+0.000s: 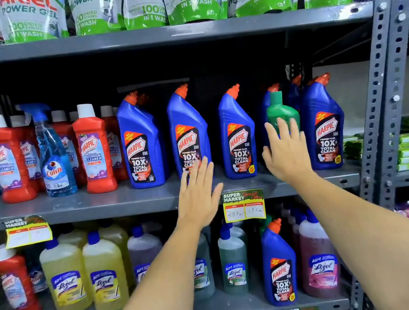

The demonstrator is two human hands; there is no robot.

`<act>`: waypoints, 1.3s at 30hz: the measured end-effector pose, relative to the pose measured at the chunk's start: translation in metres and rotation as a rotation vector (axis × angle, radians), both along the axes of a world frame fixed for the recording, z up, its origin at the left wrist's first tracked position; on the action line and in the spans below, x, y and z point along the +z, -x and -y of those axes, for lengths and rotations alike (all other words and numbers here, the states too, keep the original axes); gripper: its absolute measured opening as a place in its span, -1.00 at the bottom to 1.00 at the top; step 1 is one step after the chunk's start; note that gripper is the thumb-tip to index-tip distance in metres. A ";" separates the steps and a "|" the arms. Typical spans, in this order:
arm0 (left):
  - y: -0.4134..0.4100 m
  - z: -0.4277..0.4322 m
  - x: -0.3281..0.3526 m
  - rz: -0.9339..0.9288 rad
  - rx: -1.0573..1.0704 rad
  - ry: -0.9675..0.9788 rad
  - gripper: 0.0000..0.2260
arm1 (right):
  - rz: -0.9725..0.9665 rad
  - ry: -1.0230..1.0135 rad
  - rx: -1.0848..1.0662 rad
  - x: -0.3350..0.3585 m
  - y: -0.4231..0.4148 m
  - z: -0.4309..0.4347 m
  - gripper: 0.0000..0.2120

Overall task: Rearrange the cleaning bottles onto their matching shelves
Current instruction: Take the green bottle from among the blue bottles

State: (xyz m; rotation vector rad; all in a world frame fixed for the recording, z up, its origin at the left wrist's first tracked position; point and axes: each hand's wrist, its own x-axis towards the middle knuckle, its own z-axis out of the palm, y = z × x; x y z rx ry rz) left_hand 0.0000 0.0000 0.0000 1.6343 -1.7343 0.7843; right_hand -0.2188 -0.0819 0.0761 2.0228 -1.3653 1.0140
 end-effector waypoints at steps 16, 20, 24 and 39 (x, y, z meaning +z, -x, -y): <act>0.003 0.007 -0.020 -0.025 0.095 0.052 -0.59 | 0.697 -0.391 0.088 -0.013 0.016 0.043 0.16; 0.002 0.010 -0.021 -0.013 0.110 0.047 -0.58 | 0.670 -0.402 0.023 -0.018 0.011 0.048 0.15; 0.000 0.012 -0.023 -0.013 0.115 0.051 -0.68 | 0.671 -0.356 -0.010 -0.021 0.011 0.049 -0.14; 0.020 0.009 -0.030 -0.161 0.069 0.186 -0.67 | 0.662 -0.240 0.201 -0.032 0.052 -0.022 -0.15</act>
